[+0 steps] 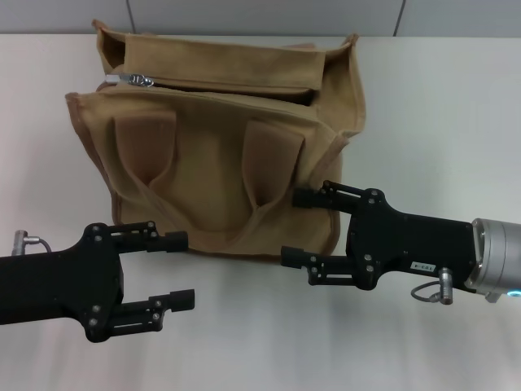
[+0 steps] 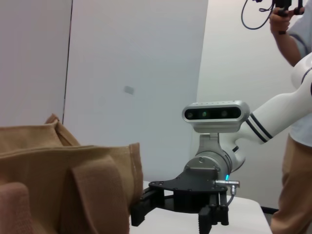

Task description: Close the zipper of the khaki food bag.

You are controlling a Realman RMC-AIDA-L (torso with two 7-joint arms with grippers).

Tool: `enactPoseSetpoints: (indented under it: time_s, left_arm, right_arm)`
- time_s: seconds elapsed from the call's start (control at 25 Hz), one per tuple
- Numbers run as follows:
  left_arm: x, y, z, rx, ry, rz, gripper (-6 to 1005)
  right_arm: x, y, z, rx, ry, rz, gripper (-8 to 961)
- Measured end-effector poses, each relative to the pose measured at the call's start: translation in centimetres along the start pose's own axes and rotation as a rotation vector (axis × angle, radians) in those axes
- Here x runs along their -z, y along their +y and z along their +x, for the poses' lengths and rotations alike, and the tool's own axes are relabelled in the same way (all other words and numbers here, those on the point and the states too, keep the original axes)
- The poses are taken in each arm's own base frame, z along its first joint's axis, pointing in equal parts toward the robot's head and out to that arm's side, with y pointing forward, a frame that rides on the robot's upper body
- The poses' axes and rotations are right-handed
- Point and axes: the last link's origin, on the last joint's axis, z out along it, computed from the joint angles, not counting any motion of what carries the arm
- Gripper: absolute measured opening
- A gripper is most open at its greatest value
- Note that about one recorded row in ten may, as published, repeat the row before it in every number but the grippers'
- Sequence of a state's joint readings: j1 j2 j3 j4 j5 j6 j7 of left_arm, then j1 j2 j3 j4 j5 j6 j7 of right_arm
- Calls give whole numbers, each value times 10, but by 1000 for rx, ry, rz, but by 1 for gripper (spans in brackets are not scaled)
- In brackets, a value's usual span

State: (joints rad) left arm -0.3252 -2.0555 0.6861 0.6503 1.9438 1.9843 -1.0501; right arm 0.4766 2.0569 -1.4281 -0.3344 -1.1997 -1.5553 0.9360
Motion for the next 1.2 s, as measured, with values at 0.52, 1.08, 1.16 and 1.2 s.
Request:
enactPoseSetpoints:
  time_s: [0.52,1.08,1.16,1.2]
  left_arm:
    - [33,2,-8,-95,190,342,632]
    - [51,-33,-31,-87,117,698,620]
    - [49,-40,-28,-99,113,700,619]
    - [50,-42,-26,-104,111,706,618]
  right_arm:
    - [-3,17,4,9,-60,-23,818]
    - [2,27,6,-7,-99,-39,818]
    - [2,27,6,-11,-97,-42,818]
    - [2,28,7,-15,-97,-42,818]
